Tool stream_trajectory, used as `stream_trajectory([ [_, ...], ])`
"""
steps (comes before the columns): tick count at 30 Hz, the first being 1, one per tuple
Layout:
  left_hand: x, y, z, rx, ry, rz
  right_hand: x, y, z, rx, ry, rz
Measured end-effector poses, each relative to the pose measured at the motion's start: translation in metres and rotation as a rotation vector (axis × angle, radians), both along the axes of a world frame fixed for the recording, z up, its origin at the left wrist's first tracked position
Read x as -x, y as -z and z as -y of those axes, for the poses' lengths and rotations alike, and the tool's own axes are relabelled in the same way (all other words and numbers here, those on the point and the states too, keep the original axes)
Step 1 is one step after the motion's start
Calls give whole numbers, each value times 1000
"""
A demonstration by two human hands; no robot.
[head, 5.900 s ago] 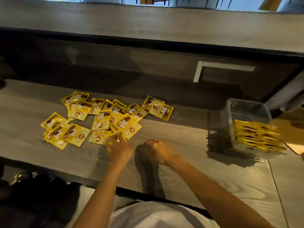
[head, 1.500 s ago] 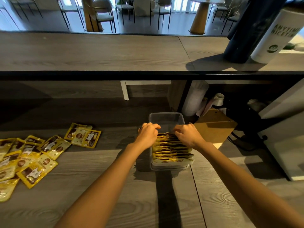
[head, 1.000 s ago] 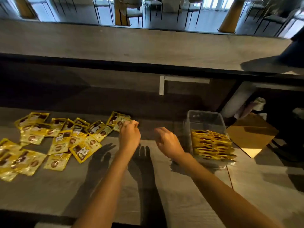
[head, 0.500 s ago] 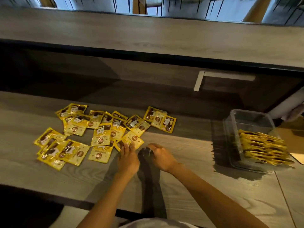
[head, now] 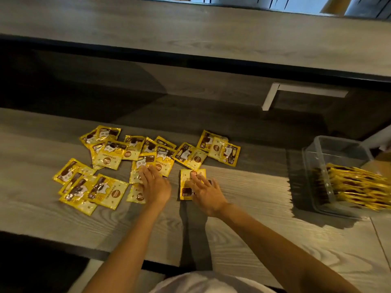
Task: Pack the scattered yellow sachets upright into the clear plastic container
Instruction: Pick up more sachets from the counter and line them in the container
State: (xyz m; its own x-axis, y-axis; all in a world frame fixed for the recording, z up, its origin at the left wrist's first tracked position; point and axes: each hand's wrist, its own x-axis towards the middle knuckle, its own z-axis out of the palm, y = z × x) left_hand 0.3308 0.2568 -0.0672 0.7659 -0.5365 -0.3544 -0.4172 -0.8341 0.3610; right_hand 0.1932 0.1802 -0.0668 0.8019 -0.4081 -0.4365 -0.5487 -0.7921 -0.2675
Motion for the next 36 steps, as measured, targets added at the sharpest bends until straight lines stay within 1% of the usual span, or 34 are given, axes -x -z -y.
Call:
stream_trajectory([
  [2, -1, 7, -3, -51, 36, -18, -2, 1, 0, 12, -9, -22],
  [3, 1, 9, -4, -68, 68, 1, -1, -1, 0, 20, -9, -27],
  [7, 25, 15, -10, -38, 289, 156, 11, -5, 3, 54, 41, 59],
  [9, 38, 19, -16, 29, 421, 129, 23, -2, 7, 67, 96, 125],
  [11, 44, 18, -21, 103, 483, 52, 37, 1, 10, 69, 174, 187],
  [13, 47, 14, -22, 147, 467, 3, 52, 1, 14, 96, 243, 192],
  [15, 50, 7, -20, 170, 441, 1, 64, 0, 15, 132, 324, 139],
  [17, 52, -1, -16, 171, 406, -12, 74, 4, 16, 208, 394, 157],
  [18, 53, -4, -12, 183, 386, -31, 79, 5, 16, 199, 427, 134],
  [20, 54, -3, -3, 223, 370, -68, 87, 5, 18, 201, 447, 159],
  [21, 55, 0, 0, 235, 382, -63, 90, 5, 20, 210, 430, 182],
  [22, 56, 3, 3, 228, 410, -29, 94, 4, 22, 169, 417, 172],
  [25, 62, 12, 5, 101, 480, 112, 103, 7, 33, 135, 293, 106],
  [27, 66, 13, 5, -38, 479, 75, 105, 7, 34, 65, 226, 3],
  [29, 68, 10, 8, -126, 506, 5, 106, 7, 36, 15, 210, -52],
  [32, 71, -1, 16, -128, 522, -32, 102, 2, 38, 16, 234, -5],
  [34, 71, -8, 20, -114, 507, -42, 98, -3, 41, 27, 301, 55],
  [36, 75, -14, 24, -103, 483, -44, 97, -6, 43, 61, 375, 62],
])
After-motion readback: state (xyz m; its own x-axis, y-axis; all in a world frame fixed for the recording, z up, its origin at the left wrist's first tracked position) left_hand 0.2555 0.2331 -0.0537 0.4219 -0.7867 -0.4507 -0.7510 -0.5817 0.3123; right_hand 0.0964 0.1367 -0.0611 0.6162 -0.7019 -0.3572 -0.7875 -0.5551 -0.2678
